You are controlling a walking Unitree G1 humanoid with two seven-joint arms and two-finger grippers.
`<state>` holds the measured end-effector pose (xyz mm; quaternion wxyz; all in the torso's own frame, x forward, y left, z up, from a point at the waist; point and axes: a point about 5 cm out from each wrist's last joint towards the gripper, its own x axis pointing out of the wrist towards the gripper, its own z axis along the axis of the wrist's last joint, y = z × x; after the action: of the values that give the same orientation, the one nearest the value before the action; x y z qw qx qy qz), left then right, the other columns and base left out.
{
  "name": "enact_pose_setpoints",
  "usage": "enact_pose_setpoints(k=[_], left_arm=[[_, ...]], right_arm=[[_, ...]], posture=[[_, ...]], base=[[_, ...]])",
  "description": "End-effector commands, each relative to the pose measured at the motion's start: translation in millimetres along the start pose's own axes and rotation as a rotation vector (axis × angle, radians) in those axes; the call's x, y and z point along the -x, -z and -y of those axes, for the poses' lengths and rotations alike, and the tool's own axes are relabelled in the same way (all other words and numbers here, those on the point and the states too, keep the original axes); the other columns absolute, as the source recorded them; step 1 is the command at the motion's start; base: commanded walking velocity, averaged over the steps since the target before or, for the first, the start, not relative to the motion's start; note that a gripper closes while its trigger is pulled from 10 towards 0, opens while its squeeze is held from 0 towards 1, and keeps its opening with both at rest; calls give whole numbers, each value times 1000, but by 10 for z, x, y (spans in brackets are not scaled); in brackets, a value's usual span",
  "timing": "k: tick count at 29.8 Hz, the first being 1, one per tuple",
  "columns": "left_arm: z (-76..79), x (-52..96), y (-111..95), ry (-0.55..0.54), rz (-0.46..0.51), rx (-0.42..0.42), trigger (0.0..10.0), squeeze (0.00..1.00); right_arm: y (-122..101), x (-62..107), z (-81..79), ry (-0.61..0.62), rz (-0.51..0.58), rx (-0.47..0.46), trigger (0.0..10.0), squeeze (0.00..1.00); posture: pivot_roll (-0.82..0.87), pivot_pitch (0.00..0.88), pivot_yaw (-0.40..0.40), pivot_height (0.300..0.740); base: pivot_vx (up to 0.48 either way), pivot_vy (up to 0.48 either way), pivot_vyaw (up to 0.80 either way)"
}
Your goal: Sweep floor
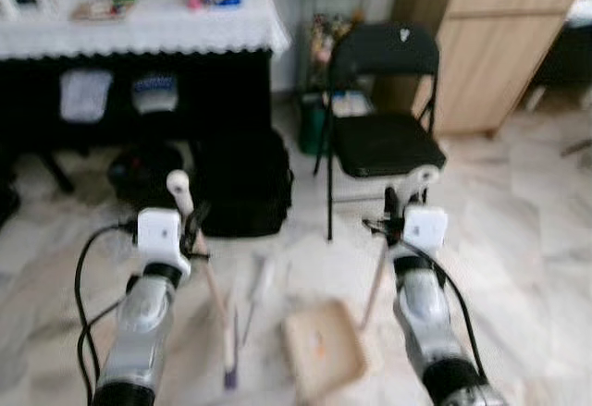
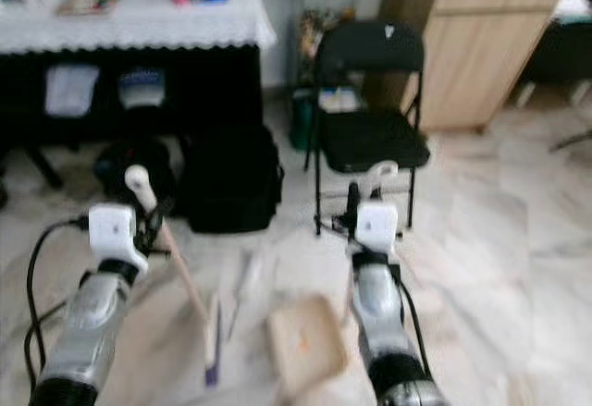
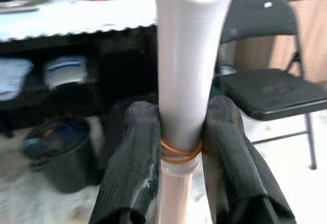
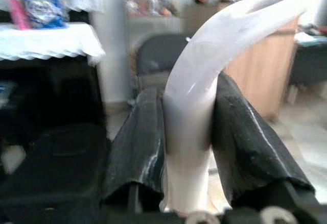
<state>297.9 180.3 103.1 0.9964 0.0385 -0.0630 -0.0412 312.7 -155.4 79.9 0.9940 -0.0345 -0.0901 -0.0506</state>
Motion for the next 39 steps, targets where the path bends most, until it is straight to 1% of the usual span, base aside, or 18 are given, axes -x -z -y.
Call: enact_pose_setpoints(k=[1,5,17,31,36,39], left_arm=[[-78,-29,-94,-14,38,-26,10000,0],[-81,-28,-96,-15,38,-27,10000,0],[-88,-34,-101,-17,41,-31,10000,0],[-77,-38,-103,-8,43,-31,10000,0],[-83,-41,-107,-9,42,-31,10000,0],[-87,-43,-106,-10,41,-33,10000,0]], right_arm=[[-140,-88,-29,-20,68,12,10000,0],[-146,-78,-59,-49,75,23,10000,0],[-144,-72,-94,-72,75,16,10000,0],[-151,-71,-92,-62,79,2,10000,0],[-121,-77,-61,-31,52,2,10000,0],[-112,-78,-46,-23,45,-9,10000,0]], posture=[[14,1,2,740],[14,2,3,740],[15,0,4,740],[14,0,4,740],[16,0,7,740],[15,0,8,740]], base=[[326,0,0],[324,0,309],[324,0,800],[324,0,0],[322,0,0],[320,0,-767]])
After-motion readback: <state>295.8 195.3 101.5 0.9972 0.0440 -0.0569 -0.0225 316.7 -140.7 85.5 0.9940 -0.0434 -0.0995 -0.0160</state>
